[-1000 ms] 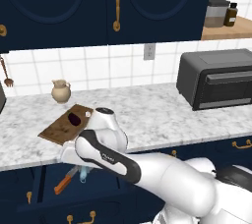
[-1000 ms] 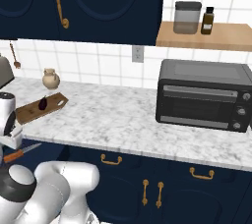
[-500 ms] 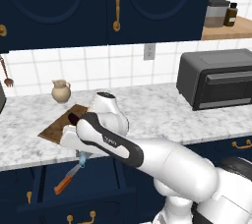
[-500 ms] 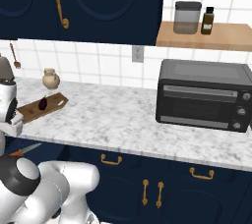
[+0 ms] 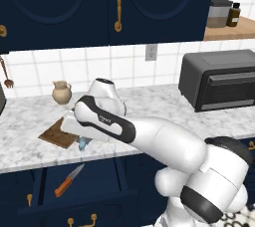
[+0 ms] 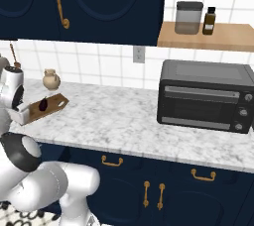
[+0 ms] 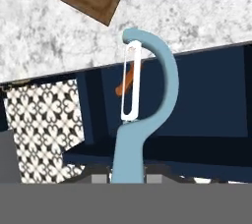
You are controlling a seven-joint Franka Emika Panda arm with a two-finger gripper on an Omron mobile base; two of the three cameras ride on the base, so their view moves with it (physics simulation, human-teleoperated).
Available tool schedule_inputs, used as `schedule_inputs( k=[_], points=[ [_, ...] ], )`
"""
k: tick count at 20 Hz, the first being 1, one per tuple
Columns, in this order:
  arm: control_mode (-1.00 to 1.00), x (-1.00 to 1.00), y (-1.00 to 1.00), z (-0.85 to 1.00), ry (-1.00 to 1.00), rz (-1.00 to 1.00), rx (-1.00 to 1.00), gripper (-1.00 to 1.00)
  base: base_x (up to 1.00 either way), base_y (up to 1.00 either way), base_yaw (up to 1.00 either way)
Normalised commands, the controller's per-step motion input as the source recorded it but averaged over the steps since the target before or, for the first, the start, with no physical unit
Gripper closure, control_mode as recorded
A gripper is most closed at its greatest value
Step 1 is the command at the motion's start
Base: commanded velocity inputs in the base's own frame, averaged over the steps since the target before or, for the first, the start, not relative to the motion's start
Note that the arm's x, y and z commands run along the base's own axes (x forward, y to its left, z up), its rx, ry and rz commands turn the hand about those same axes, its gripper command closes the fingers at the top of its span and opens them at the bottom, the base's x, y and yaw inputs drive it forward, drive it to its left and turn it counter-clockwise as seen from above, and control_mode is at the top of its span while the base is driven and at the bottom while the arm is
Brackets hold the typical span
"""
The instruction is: Place the appropriate cutting tool for cutting the eggplant skin on the cutting board.
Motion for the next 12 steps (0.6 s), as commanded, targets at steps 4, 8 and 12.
schedule_inputs(
  k=[4,8,12],
  points=[
    [-1.0,0.54,0.34,-0.02,0.0,0.0,-0.01,1.0,0.0,0.0,0.0],
    [-1.0,0.48,0.39,-0.11,0.0,0.0,-0.03,1.0,0.0,0.0,0.0],
    [-1.0,0.61,0.15,-0.13,0.0,-0.01,-0.1,1.0,0.0,0.0,0.0]
  ],
)
